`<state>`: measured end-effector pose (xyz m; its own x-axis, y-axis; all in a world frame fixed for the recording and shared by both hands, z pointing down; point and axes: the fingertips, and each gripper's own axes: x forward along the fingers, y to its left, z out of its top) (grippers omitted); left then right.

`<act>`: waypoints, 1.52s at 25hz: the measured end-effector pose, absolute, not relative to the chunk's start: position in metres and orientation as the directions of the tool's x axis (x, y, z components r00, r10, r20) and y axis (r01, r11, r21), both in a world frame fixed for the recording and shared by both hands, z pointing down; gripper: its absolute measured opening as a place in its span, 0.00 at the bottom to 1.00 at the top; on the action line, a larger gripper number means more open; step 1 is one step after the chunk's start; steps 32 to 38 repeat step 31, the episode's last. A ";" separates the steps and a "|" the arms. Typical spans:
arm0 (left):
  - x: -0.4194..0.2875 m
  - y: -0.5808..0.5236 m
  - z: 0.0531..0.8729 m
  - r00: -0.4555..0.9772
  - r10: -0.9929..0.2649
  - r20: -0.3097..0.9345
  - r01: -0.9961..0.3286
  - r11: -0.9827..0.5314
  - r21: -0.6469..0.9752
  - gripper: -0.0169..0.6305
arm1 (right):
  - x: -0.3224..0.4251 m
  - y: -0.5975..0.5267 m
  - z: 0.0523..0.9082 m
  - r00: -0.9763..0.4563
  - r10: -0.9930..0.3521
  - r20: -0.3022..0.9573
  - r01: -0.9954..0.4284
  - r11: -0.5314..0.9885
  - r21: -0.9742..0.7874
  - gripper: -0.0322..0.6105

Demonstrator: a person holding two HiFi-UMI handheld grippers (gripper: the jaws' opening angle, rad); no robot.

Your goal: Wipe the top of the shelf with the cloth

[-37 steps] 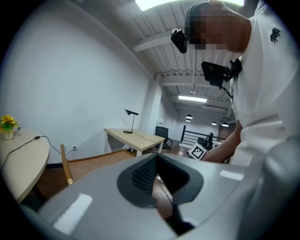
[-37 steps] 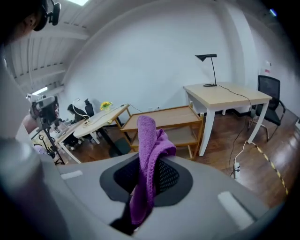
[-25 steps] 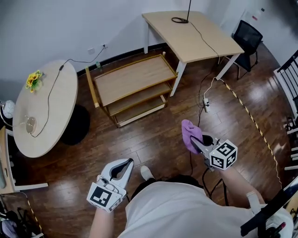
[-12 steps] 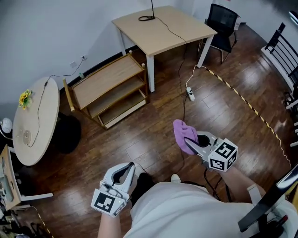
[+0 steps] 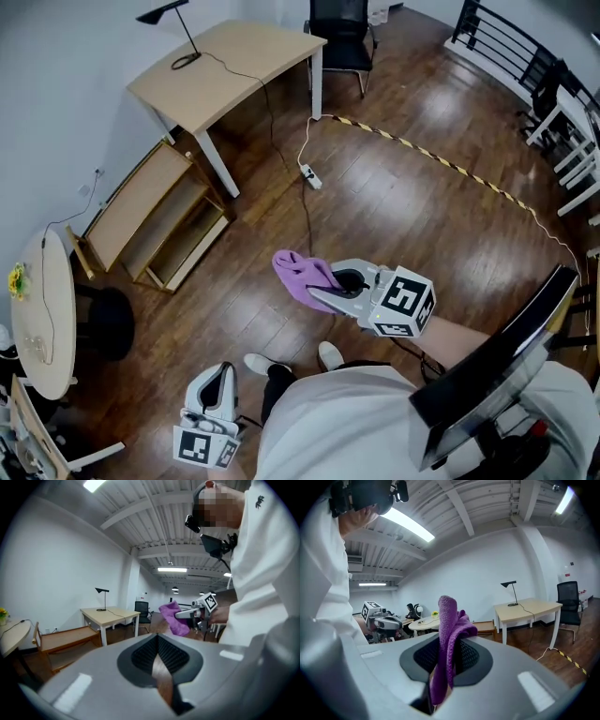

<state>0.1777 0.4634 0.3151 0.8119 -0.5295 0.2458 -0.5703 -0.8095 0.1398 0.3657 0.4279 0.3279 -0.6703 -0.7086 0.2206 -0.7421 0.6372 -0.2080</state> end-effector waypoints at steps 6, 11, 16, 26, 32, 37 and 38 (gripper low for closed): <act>0.195 0.465 0.303 0.829 -0.507 0.237 -0.542 -0.833 0.115 0.06 | 0.372 0.440 0.311 -0.677 -0.712 0.188 -0.736 0.654 -0.172 0.13; 0.200 0.466 0.301 0.832 -0.507 0.226 -0.539 -0.835 0.109 0.06 | 0.375 0.442 0.305 -0.674 -0.715 0.183 -0.738 0.657 -0.152 0.13; 0.198 0.469 0.304 0.827 -0.516 0.225 -0.548 -0.830 0.109 0.06 | 0.375 0.442 0.303 -0.674 -0.714 0.189 -0.738 0.660 -0.139 0.13; 0.202 0.478 0.304 0.818 -0.531 0.220 -0.561 -0.822 0.103 0.06 | 0.375 0.450 0.306 -0.689 -0.698 0.196 -0.724 0.677 -0.135 0.13; 0.204 0.481 0.306 0.819 -0.530 0.220 -0.560 -0.822 0.102 0.06 | 0.374 0.454 0.310 -0.693 -0.691 0.204 -0.719 0.681 -0.136 0.13; 0.204 0.481 0.306 0.819 -0.530 0.220 -0.560 -0.822 0.102 0.06 | 0.374 0.454 0.310 -0.693 -0.691 0.204 -0.719 0.681 -0.136 0.13; 0.204 0.481 0.306 0.819 -0.530 0.220 -0.560 -0.822 0.102 0.06 | 0.374 0.454 0.310 -0.693 -0.691 0.204 -0.719 0.681 -0.136 0.13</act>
